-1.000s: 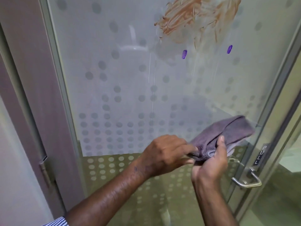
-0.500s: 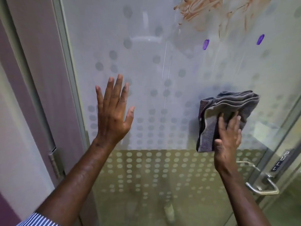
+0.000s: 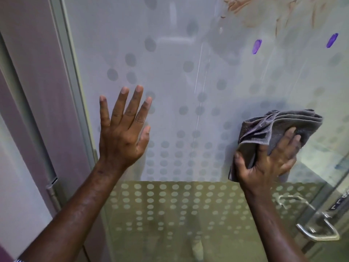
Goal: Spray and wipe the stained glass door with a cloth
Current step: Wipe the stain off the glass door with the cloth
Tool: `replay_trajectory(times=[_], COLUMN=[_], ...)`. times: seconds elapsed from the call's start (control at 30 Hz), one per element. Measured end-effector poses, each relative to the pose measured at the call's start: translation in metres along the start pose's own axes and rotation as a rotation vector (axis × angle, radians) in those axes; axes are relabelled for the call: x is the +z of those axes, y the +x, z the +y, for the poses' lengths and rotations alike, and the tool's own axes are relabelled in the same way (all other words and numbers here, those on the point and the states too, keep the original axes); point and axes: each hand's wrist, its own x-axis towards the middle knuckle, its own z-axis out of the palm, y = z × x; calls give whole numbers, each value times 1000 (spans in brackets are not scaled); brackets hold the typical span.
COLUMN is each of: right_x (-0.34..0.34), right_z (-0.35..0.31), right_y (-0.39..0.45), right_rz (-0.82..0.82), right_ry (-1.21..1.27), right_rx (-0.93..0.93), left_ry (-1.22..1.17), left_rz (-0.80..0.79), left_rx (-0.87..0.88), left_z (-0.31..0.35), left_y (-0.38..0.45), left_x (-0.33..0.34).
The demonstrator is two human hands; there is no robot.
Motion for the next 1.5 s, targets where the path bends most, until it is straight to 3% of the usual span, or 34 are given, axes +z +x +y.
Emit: replay_trajectory(times=[0.23, 0.47, 0.53, 0.67, 0.73, 0.8, 0.9, 1.0, 1.27, 1.5], right_x=[32, 14, 4, -13, -19, -15, -2, 7, -1, -24], right_z=[-86, -128, -123, -57, -9, 28, 33, -8, -95, -117], right_y=[-86, -17, 13, 60, 51, 19, -32, -52, 5, 49], right_rz=[-143, -44, -2, 81, 60, 3, -95, -117, -87, -81], right_ry=[-19, -90, -61, -74, -19, 10, 27, 42, -1, 14], right_rx=[-261, -530, -448, -68, 71, 87, -51, -198, -600, -560], left_ry=[-23, -52, -42, -31, -29, -18, 1, 1, 10, 13], left_rz=[4, 24, 21, 24, 27, 30, 27, 30, 42, 40], left_rx=[-1, 5, 1, 3, 1, -3, -2, -1, -13, -18], left_z=[0, -1, -2, -2, -1, 0, 1, 1, 4, 0], left_y=[-1, 2, 1, 2, 2, 2, 3, 1, 3, 23], left_x=[1, -2, -2, -3, -3, -3, -2, -1, -3, -20])
